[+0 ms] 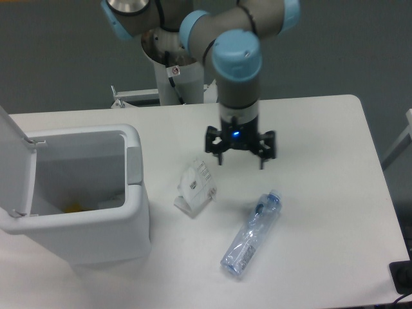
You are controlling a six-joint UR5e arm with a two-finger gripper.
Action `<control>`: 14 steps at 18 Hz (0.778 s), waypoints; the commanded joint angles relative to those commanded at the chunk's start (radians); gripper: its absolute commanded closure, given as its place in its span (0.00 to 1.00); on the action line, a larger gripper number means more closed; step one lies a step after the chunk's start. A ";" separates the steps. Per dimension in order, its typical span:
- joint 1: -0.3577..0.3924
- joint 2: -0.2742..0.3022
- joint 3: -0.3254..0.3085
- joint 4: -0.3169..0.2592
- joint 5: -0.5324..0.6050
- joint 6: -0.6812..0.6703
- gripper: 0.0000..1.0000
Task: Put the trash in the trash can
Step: 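Move the gripper over the crumpled white paper and lower it, then close the gripper on the crumpled white paper and lift it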
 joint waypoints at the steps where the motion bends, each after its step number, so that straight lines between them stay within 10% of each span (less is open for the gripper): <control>1: -0.002 -0.005 -0.017 0.005 -0.018 0.005 0.00; 10: -0.072 -0.133 -0.052 0.195 -0.051 -0.053 0.00; 14: -0.069 -0.126 -0.039 0.192 -0.043 -0.055 0.78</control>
